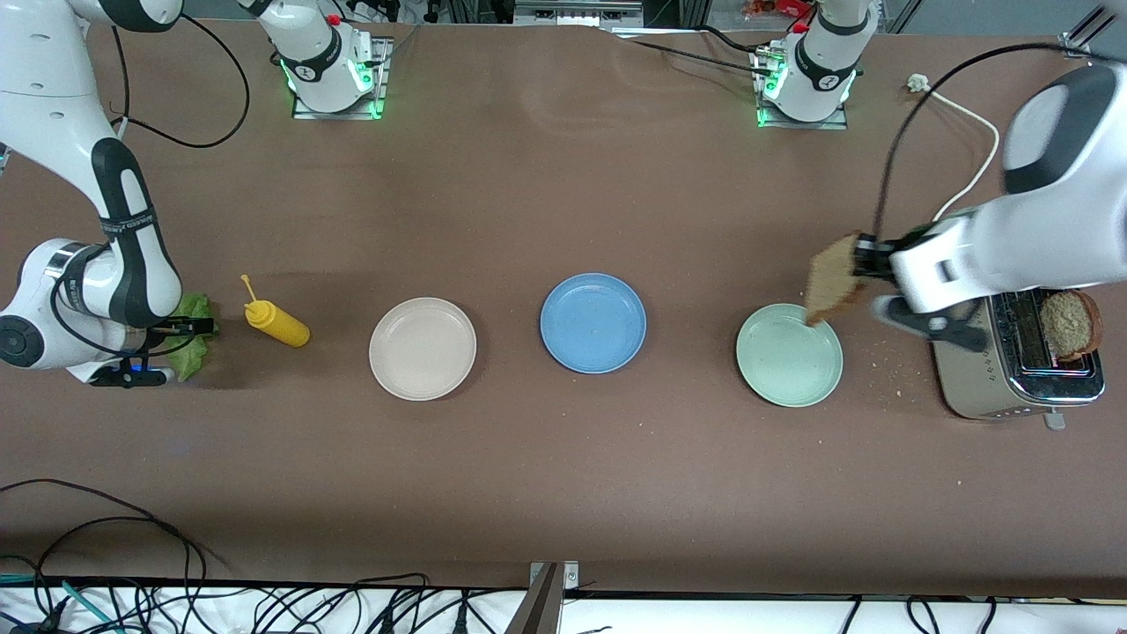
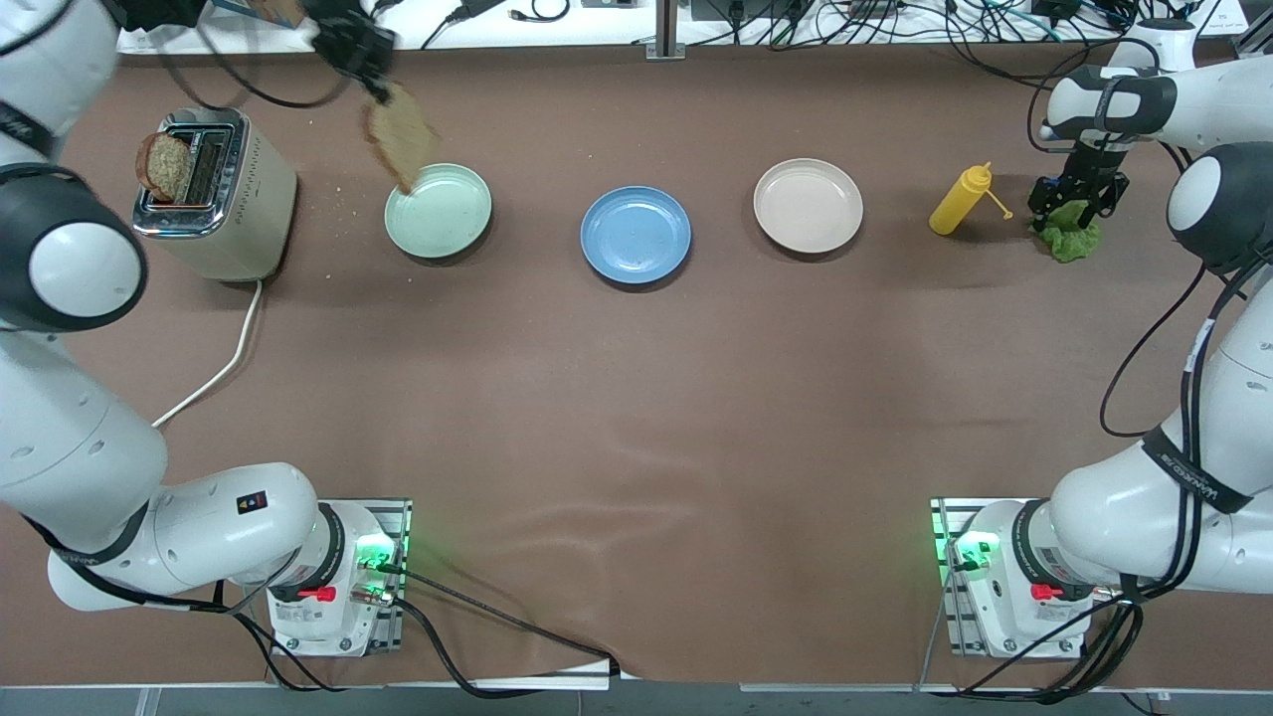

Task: Make sandwich in blue plate with both arms
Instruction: 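Carry the bread slice to the blue plate while the right gripper grasps lettuce, then release the bread on the blue plate while the right gripper lifts lettuce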

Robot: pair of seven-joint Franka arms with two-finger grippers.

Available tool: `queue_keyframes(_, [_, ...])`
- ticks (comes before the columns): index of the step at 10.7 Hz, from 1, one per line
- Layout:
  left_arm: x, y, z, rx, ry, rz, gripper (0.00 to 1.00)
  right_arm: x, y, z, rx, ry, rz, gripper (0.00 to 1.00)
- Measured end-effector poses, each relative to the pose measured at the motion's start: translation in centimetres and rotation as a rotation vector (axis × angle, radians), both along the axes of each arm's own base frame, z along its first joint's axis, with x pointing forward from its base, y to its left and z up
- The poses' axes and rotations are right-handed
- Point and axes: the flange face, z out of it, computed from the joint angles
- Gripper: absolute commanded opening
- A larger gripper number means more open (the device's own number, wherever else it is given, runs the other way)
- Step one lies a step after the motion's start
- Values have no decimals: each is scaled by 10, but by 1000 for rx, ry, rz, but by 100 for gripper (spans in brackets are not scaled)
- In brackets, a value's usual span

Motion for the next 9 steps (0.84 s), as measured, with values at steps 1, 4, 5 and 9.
queue_keyframes(1, [2,-37,-28,-36,41,-32,0,-1,-2,0,4,-1,-3,0])
queue_keyframes(4, [12,-130,-100,-214,86,22,0,0,-4,2,5,-5,-5,0])
queue_keyframes(5, [17,-148,-120,-281,91,58,0,0,-4,2,5,-6,-5,0])
queue_keyframes(9, [37,-173,-194,-511,166,240,0,2,-3,6,5,-14,-1,0])
